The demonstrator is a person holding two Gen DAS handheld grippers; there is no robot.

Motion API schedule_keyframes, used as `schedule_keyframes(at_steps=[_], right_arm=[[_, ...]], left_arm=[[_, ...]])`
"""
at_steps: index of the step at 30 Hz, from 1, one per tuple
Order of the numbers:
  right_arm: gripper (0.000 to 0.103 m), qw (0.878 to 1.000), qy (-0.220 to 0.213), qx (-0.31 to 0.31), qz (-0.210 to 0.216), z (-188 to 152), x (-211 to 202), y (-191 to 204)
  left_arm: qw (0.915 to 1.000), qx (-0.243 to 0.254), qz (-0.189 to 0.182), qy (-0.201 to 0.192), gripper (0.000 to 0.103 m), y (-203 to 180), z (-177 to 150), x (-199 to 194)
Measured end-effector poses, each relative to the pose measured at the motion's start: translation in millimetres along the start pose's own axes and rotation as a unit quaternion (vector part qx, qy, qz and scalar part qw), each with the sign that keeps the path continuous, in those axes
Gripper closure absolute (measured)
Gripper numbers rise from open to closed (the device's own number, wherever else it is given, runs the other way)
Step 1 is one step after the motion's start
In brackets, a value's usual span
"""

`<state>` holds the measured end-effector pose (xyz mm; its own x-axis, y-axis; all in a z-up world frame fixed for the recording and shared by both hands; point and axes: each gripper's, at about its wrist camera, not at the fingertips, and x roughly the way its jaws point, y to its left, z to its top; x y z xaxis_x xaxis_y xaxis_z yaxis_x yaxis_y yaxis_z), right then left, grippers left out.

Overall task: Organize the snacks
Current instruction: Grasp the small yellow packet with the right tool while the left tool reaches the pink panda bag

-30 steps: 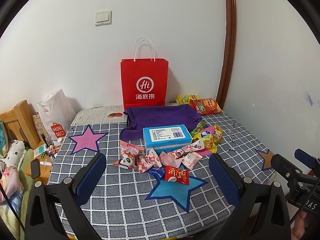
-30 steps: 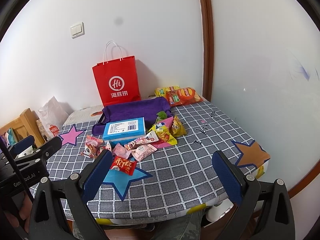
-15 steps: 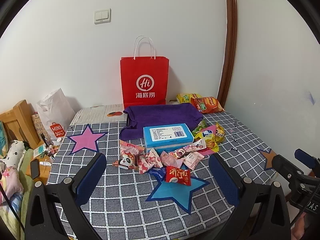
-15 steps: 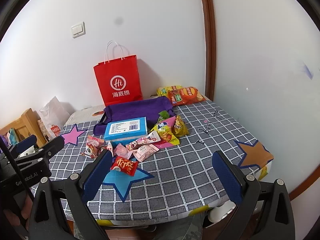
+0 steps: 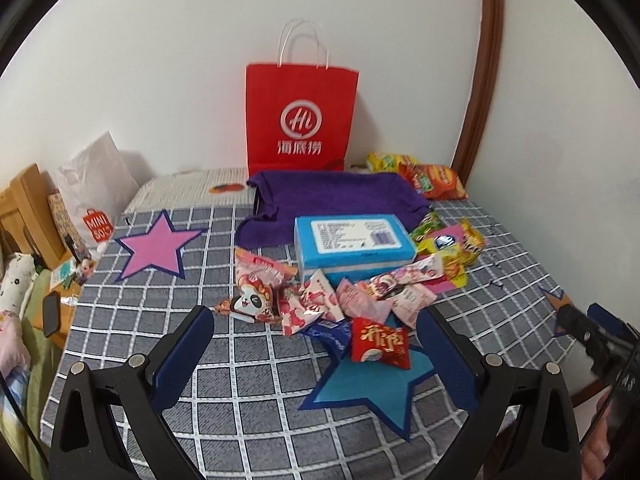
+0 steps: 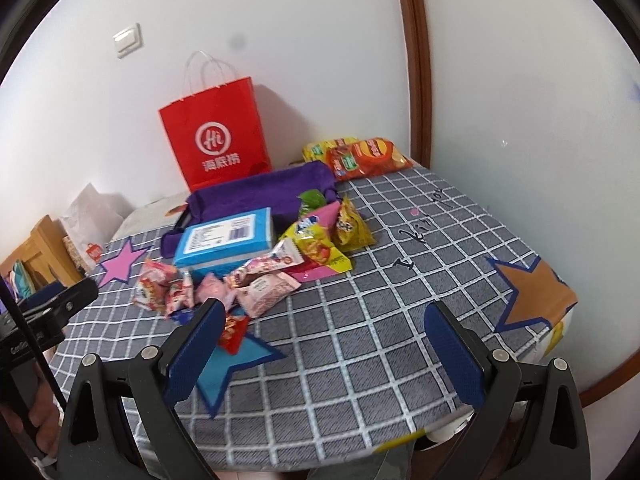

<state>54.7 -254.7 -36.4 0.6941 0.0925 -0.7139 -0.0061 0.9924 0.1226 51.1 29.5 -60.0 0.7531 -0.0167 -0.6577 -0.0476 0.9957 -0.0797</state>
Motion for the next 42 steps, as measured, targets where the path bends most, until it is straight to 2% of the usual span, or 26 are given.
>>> schedule_keyframes(at_steps=[3,7,10,13,17,21,26,30,42], right_arm=[[0.004,1.0,0.01,0.009,-0.004,6,26,-11],[0.017,1.0,0.006,-0.005,-0.024,14,57,-19],[0.018,0.999,-0.001,-0.022,-0.036,20,81,-22],[0.02,0.999,0.005,-0.029,-0.033,28,107,-28],[0.029,0.999,0.023,-0.03,-0.022,40,145,-36],[0.029,0.998,0.031,-0.05,-0.029,48,175,-39],[0.029,0.994,0.064,-0.077,-0.045,52,210,-42],[0.029,0.993,0.062,-0.094,-0.037,53,225,-40],[0.023,0.991,0.056,-0.118,0.027,70,249,-39]], left_arm=[[0.9999,-0.007,-0.002,0.012,0.002,8,-3,21],[0.9995,-0.012,0.003,0.031,0.002,17,-5,45],[0.9989,-0.014,0.014,0.042,0.002,24,-5,62],[0.9982,-0.023,0.02,0.053,0.002,33,-5,79],[0.997,-0.037,0.021,0.065,0.002,43,-1,98],[0.996,-0.042,0.027,0.074,0.002,48,0,112],[0.9942,-0.064,0.014,0.085,0.002,53,0,131],[0.9935,-0.067,0.007,0.092,0.002,54,1,140],[0.992,-0.069,0.008,0.106,0.002,64,0,147]])
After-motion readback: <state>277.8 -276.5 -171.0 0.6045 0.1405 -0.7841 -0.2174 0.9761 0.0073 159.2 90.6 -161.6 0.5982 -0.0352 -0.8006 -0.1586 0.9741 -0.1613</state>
